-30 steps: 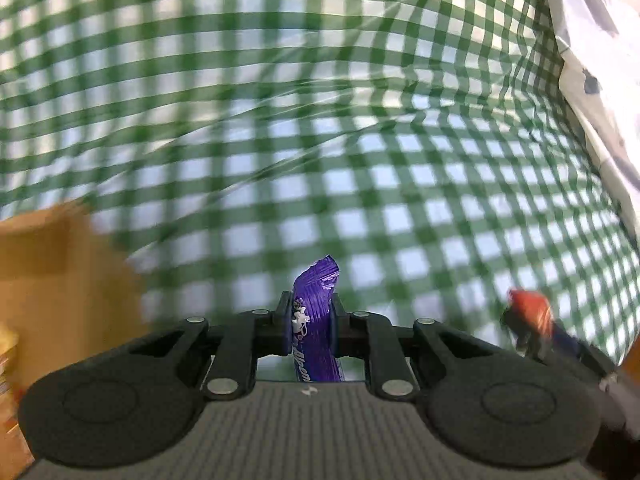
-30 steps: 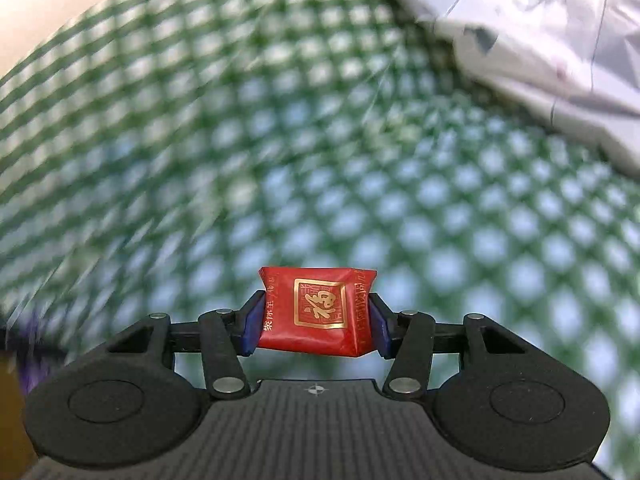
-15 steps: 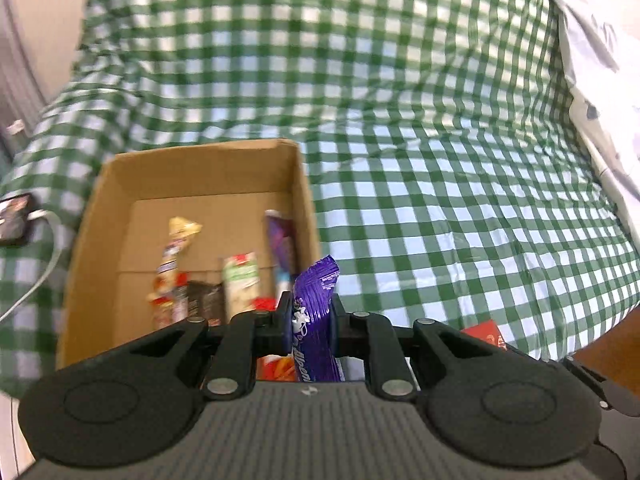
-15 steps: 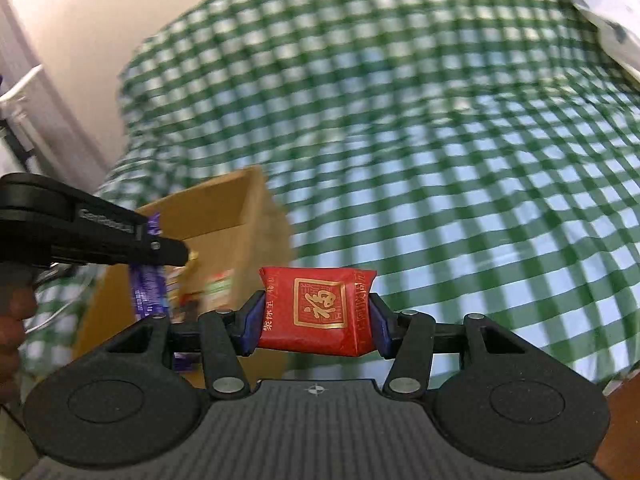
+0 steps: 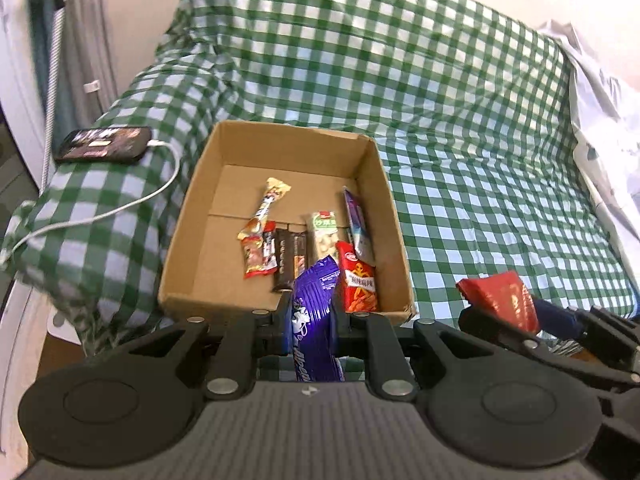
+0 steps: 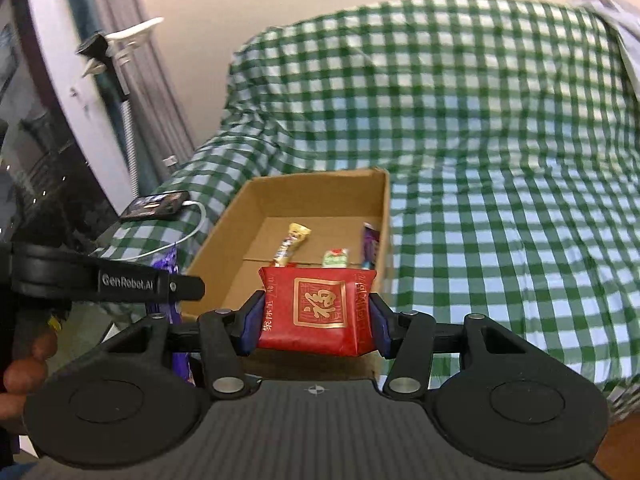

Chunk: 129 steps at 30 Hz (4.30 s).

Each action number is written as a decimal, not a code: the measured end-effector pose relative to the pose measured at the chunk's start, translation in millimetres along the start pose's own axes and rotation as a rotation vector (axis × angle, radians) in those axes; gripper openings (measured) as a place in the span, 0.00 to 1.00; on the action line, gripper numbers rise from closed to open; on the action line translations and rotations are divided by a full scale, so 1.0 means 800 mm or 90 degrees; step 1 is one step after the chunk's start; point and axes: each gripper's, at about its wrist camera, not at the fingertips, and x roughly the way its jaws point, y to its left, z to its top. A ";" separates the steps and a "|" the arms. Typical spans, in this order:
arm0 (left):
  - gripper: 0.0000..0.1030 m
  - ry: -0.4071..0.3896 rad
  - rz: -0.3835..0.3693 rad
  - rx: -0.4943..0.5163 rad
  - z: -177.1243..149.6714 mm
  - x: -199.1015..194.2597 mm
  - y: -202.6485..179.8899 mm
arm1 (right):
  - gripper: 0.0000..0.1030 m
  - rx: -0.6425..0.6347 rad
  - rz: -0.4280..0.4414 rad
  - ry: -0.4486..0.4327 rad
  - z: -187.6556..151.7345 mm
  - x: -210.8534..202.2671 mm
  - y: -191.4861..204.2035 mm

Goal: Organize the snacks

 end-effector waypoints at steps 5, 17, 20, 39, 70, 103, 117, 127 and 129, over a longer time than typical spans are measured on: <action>0.17 -0.021 -0.006 -0.014 -0.018 -0.021 0.016 | 0.54 -0.037 0.002 -0.015 -0.005 -0.022 0.030; 0.17 -0.024 -0.012 -0.023 -0.021 -0.024 0.024 | 0.54 -0.061 0.001 -0.015 -0.009 -0.030 0.049; 0.17 -0.019 -0.013 -0.023 -0.017 -0.017 0.024 | 0.54 -0.062 -0.001 -0.006 -0.006 -0.022 0.048; 0.17 0.027 0.005 -0.046 0.040 0.062 0.060 | 0.54 -0.072 -0.013 0.054 0.020 0.060 0.037; 0.21 0.127 0.029 0.015 0.149 0.292 0.085 | 0.55 -0.036 -0.027 0.142 0.075 0.301 -0.013; 1.00 0.036 0.135 0.021 0.027 0.061 0.047 | 0.95 -0.057 -0.074 0.067 0.000 0.079 0.038; 1.00 0.031 0.172 0.063 -0.023 0.018 0.020 | 0.99 -0.074 -0.088 0.011 -0.025 0.013 0.039; 1.00 0.016 0.178 0.033 -0.034 0.006 0.022 | 0.99 -0.090 -0.091 0.002 -0.032 0.003 0.046; 1.00 0.017 0.186 0.030 -0.035 0.007 0.024 | 0.99 -0.092 -0.092 0.004 -0.033 0.003 0.047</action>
